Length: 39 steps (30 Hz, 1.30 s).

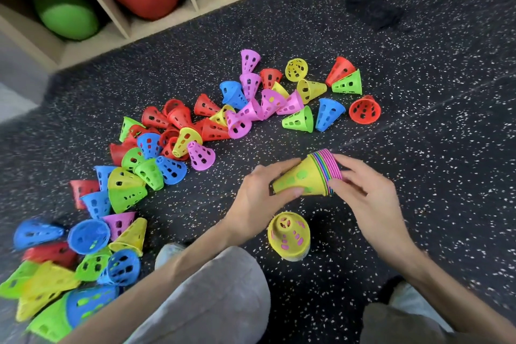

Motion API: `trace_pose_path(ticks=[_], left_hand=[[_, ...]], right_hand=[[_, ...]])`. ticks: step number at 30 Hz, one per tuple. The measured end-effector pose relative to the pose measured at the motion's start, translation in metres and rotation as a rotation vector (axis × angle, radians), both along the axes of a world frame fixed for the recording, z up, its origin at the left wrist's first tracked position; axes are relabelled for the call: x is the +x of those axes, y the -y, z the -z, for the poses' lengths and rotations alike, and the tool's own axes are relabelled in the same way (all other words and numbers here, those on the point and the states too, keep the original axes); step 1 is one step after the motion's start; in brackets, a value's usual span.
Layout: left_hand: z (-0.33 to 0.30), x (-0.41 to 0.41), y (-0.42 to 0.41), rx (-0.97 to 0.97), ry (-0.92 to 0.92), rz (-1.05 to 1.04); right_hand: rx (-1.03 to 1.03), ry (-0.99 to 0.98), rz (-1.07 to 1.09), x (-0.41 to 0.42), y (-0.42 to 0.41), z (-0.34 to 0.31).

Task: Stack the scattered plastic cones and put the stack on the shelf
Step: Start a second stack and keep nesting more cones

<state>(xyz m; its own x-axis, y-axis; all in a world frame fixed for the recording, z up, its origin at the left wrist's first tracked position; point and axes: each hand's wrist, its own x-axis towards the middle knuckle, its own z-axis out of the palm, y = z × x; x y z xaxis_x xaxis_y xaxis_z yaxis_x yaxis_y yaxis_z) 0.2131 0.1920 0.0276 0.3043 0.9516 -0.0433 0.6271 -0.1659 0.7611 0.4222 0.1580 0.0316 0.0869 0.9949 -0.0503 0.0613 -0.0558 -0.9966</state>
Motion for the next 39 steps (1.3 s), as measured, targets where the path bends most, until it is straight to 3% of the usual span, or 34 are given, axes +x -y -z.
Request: trace_pose_path(ticks=[7, 10, 13, 16, 20, 26, 36, 39], left_hand=[[0.006, -0.014, 0.000, -0.013, 0.049, -0.058], [0.004, -0.018, -0.003, -0.032, 0.157, -0.050], [0.005, -0.036, -0.019, 0.058, 0.165, -0.197], [0.023, -0.074, -0.046, 0.174, -0.036, -0.363], [0.047, -0.122, -0.077, 0.070, -0.384, -0.396], [0.063, -0.155, -0.104, 0.074, -0.545, -0.357], [0.053, -0.158, -0.093, 0.140, -0.434, -0.413], [0.043, -0.140, -0.075, 0.174, -0.297, -0.428]], right_hand=[[-0.032, 0.112, -0.119, -0.006, -0.002, 0.004], [-0.031, 0.133, -0.078, -0.008, -0.002, 0.005], [-0.041, 0.122, -0.052, -0.008, 0.000, 0.004], [-0.065, 0.106, -0.051, -0.006, 0.001, 0.006], [-0.078, 0.139, -0.050, -0.004, 0.003, 0.006], [-0.082, 0.158, -0.045, 0.000, 0.004, 0.004], [-0.081, 0.170, -0.021, 0.005, 0.005, 0.007], [-0.078, 0.146, -0.013, 0.004, 0.005, 0.004]])
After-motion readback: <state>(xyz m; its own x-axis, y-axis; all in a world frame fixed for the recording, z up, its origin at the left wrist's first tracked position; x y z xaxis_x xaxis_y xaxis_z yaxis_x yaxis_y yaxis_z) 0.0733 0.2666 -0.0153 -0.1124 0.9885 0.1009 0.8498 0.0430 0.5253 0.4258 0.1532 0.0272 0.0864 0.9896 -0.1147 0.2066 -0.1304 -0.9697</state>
